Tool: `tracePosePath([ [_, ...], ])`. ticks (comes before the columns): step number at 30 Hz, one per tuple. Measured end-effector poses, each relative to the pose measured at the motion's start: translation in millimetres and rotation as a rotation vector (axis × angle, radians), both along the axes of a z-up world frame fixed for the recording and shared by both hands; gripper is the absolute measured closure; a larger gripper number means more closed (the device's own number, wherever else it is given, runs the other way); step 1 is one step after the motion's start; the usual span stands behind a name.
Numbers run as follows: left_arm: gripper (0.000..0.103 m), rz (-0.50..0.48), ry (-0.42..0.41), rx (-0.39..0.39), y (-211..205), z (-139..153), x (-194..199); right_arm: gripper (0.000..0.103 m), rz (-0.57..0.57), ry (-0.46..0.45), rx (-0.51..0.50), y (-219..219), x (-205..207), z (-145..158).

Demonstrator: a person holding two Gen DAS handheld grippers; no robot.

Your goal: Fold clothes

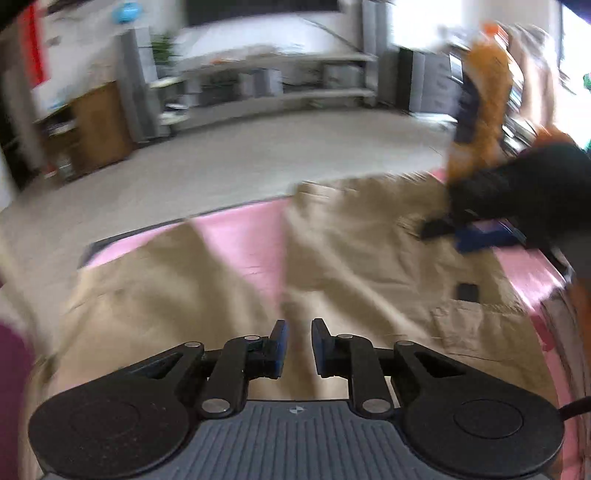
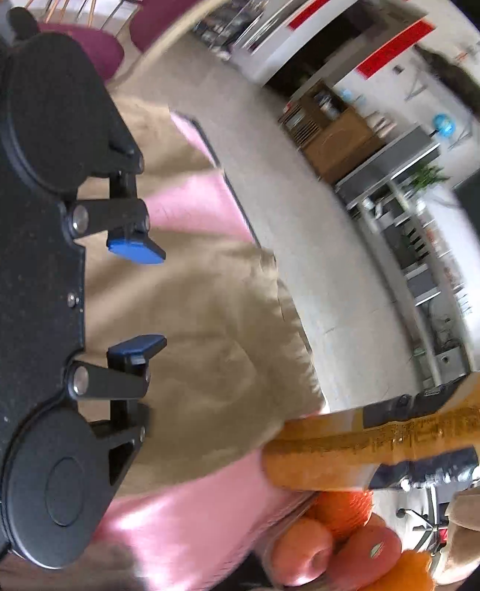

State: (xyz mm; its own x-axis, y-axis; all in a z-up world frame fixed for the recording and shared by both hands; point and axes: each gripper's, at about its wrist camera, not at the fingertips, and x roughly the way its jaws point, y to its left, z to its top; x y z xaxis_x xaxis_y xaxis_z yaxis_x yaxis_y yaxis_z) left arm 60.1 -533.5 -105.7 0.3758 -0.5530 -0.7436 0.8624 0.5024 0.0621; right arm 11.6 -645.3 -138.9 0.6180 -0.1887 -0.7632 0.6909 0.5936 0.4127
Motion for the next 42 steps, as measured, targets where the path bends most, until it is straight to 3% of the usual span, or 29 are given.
tracePosePath([
  [3, 0.083, -0.099, 0.032, 0.064, -31.1, -31.7, 5.5, 0.061, 0.15, 0.053, 0.188, -34.4, 17.3, -37.8],
  [6, 0.083, -0.034, -0.001, 0.085, -52.3, -56.1, 21.2, 0.062, 0.282, 0.06, 0.269, -45.3, 25.6, -70.6],
  [8, 0.084, 0.054, -0.009, 0.06, -57.8, -60.5, 37.1, 0.079, 0.273, 0.03, 0.191, -50.4, 23.4, -79.1],
  [10, 0.089, 0.143, -0.017, 0.033, -62.8, -63.8, 52.7, 0.086, 0.138, 0.039, 0.03, -62.2, 14.6, -78.2],
  [12, 0.089, 0.241, -0.091, 0.05, -67.2, -59.0, 60.6, 0.087, -0.011, 0.059, -0.111, -75.4, 3.9, -76.4],
  [14, 0.09, 0.311, -0.136, 0.058, -70.8, -53.9, 70.1, 0.087, -0.087, 0.049, -0.132, -84.0, -6.7, -75.9],
  [16, 0.09, 0.314, -0.071, 0.025, -69.4, -47.3, 81.0, 0.082, -0.15, 0.023, -0.174, -82.6, -15.2, -65.7],
  [17, 0.09, 0.299, -0.041, 0.002, -69.3, -44.9, 84.0, 0.077, -0.168, 0.0, -0.182, -82.6, -17.6, -61.2],
  [19, 0.09, 0.25, 0.017, -0.04, -72.3, -43.3, 87.4, 0.076, -0.176, -0.067, -0.168, -83.9, -18.6, -53.3],
  [22, 0.09, 0.148, 0.083, -0.042, -88.7, -53.6, 82.5, 0.076, -0.095, -0.131, -0.053, -87.6, -0.7, -58.0],
  [23, 0.089, 0.131, 0.079, -0.029, -95.5, -58.6, 78.9, 0.076, -0.056, -0.139, -0.015, -87.7, 7.7, -62.6],
  [25, 0.088, 0.14, -0.01, -0.015, -107.8, -67.8, 70.1, 0.076, -0.002, -0.133, 0.026, -87.6, 23.1, -71.5],
  [28, 0.083, 0.188, -0.098, -0.002, -126.8, -72.3, 71.6, 0.087, -0.049, -0.073, -0.071, -88.7, 30.0, -73.6],
  [31, 0.086, 0.323, -0.154, 0.046, -139.5, -70.8, 85.8, 0.087, -0.139, 0.027, -0.232, -89.9, 32.6, -74.9],
  [32, 0.086, 0.367, -0.138, 0.044, -135.0, -68.1, 89.6, 0.088, -0.163, 0.064, -0.276, -89.0, 29.6, -76.1],
  [35, 0.091, 0.463, -0.061, 0.01, -112.9, -55.9, 95.8, 0.085, -0.203, 0.055, -0.275, -82.8, 19.8, -66.3],
  [38, 0.089, 0.447, -0.045, -0.019, -77.4, -25.9, 79.0, 0.076, -0.219, 0.015, -0.273, -65.9, 11.3, -37.3],
  [42, 0.084, 0.385, -0.051, -0.026, -15.8, 21.2, 43.9, 0.073, -0.169, -0.057, -0.213, -36.5, -11.1, 16.6],
])
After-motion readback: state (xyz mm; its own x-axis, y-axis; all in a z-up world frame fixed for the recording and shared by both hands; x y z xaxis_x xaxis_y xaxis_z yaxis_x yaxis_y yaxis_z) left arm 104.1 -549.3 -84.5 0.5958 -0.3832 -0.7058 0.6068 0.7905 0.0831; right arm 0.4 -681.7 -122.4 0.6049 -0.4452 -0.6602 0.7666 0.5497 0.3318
